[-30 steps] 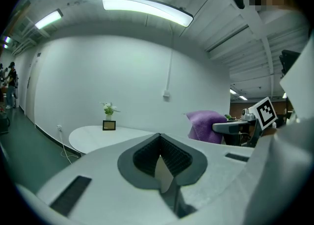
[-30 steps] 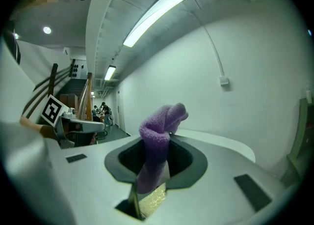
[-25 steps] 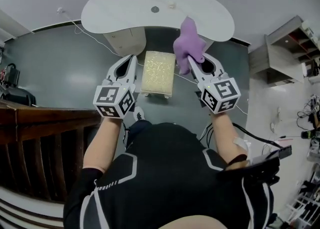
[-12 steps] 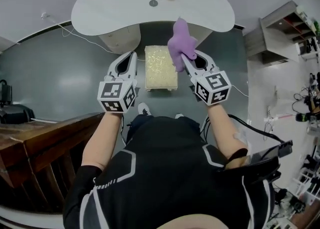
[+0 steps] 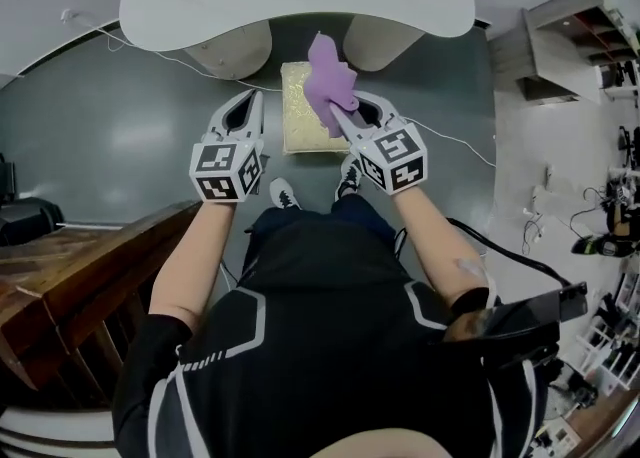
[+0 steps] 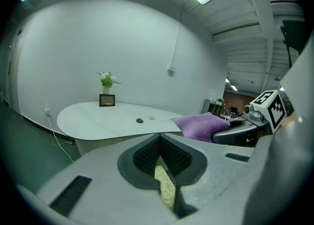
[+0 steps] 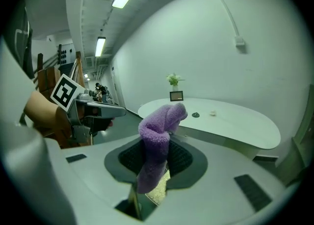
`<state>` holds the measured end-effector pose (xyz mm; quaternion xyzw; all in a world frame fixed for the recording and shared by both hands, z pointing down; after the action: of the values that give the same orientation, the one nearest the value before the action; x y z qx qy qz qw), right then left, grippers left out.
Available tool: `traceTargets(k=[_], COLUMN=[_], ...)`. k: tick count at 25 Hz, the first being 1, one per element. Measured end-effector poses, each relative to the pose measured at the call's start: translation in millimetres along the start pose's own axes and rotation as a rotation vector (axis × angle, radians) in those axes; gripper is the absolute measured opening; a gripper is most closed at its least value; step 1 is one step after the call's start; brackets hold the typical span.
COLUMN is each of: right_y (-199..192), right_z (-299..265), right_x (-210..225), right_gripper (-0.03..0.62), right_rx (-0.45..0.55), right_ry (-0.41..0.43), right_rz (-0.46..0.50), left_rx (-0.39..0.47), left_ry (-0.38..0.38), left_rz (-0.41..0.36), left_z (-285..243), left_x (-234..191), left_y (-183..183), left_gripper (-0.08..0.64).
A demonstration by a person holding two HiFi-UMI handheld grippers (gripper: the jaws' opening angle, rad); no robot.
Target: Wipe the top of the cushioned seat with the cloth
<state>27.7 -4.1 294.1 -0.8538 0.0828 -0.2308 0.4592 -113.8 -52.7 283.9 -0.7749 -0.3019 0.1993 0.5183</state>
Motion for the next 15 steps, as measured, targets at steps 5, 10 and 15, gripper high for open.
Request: traceTargets(k=[5,10,15], right_y=[-19,-54,-109], right_z=[-26,-49,-82], right_x=[16,44,53], right_gripper=[0.101,0.101,0.101], right_rx=[-0.075,-0.172,-0.309], right_ry=[0.067,0.117,0.146], right_rz=[0.025,0.038,0.071], left_rx=[-0.077,-0.160,-0.227], left_ry=[0.048,0.048,0.071], left_rz=[0.041,0.151,0.144], left_z=[-11,-32,-45], left_x=[2,4,-7], left_y=[-26,-63,-112], left_gripper=[0.003,0.003,0.003])
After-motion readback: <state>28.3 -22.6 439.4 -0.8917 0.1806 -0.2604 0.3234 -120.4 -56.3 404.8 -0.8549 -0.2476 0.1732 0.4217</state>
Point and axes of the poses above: the fingertips, and each gripper's own axes: z backward along the fingers, x to its right, y out of its top, the point moved 1 cm from there along z, backward along the fingers, and after that the axes turned 13 degrees about -z, right-handed, at the moved point
